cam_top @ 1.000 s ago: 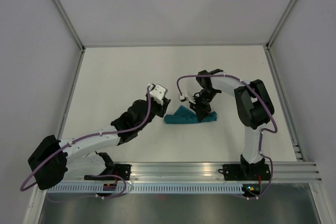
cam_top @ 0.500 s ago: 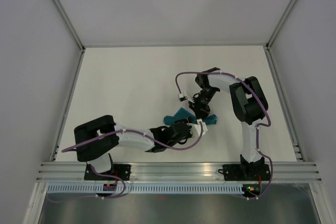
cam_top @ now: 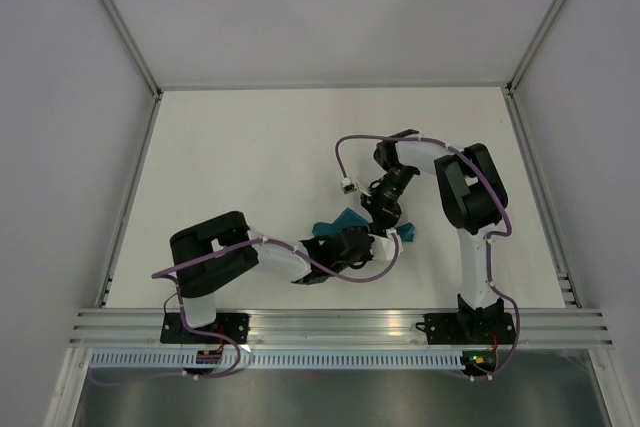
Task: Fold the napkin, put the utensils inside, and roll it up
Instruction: Roll the napkin with the utensil
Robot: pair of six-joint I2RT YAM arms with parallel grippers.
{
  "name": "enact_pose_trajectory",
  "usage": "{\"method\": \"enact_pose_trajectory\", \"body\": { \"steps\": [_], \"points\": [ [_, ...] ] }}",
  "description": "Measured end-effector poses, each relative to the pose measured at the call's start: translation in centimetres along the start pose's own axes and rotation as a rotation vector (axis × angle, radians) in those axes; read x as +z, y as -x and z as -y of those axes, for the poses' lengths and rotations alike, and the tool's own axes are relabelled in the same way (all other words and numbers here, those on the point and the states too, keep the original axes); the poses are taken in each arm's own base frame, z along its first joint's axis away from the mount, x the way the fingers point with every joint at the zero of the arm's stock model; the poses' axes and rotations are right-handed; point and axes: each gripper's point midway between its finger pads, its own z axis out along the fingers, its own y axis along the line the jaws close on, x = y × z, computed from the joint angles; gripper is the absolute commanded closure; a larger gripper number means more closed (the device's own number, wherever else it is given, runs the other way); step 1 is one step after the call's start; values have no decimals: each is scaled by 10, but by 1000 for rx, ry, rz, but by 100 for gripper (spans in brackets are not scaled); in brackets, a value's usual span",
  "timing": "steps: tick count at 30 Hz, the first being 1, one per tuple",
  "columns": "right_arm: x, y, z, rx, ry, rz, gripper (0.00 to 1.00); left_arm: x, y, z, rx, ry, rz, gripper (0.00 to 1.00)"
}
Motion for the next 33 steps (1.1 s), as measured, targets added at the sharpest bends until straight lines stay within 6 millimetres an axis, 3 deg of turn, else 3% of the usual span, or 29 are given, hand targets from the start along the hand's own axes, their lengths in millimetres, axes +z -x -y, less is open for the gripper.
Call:
{"method": "enact_pose_trajectory", "body": {
  "steps": [6, 7, 9, 14, 17, 21, 26, 29, 33],
  "points": [
    [0, 0, 1, 18, 6, 13, 79, 6, 1, 5, -6, -63, -9, 84],
    [-1, -1, 1, 23, 5, 13, 76, 6, 2, 6, -5, -78, -12, 87],
    [-3, -3, 1, 41, 5, 12, 61, 8, 6, 7, -7, -106, -16, 94],
    [-7, -7, -7, 84, 12, -5, 34, 18, 16, 11, -45, -187, -8, 98],
    [-12, -7, -8, 104, -8, -4, 30, 20, 18, 11, -81, -235, 3, 98],
    [-25, -3, 7, 126, -98, 54, 28, 24, 23, 10, -135, -289, 25, 98],
    [-67, 13, 64, 129, -350, 212, 27, 27, 26, 11, -218, -367, 46, 98],
    [-104, 7, 92, 182, -479, 324, 27, 27, 29, 14, -264, -432, 52, 98],
    [-152, -10, 103, 242, -621, 462, 27, 30, 32, 16, -334, -533, 39, 98]
  ]
}}
